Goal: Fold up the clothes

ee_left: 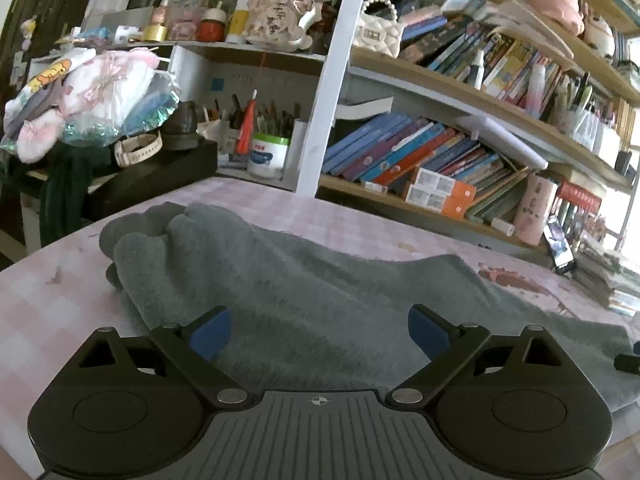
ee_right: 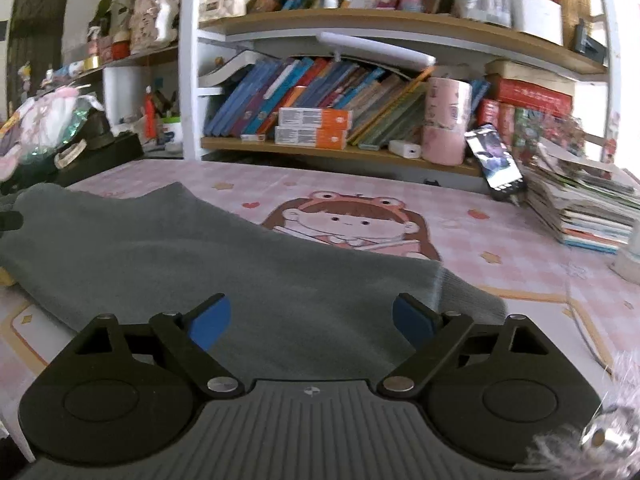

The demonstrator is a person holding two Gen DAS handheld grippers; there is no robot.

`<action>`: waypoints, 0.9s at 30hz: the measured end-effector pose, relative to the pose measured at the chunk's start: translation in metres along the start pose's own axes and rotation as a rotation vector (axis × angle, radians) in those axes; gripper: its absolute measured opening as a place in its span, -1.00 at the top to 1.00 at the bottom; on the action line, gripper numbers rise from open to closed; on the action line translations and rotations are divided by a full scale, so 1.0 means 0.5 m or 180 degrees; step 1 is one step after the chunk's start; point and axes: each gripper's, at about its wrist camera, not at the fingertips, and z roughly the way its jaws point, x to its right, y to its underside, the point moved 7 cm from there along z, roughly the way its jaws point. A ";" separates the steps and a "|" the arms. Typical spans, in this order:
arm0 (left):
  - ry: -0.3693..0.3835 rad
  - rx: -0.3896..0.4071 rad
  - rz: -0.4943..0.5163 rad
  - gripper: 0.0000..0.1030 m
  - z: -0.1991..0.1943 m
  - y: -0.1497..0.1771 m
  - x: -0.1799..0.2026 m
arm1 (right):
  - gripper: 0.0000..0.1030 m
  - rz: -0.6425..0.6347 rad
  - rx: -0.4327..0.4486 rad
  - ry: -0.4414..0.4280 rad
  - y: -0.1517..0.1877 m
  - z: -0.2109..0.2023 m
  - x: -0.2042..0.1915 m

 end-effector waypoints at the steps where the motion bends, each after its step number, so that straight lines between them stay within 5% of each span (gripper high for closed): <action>1: -0.0009 -0.0002 0.0016 -0.89 0.000 0.000 0.001 | -0.75 -0.0022 -0.0001 -0.0032 -0.003 0.006 -0.007; 27: -0.0257 0.0192 -0.0060 -0.94 -0.040 -0.028 -0.054 | -0.87 -0.0976 -0.0215 -0.0674 -0.081 0.160 -0.261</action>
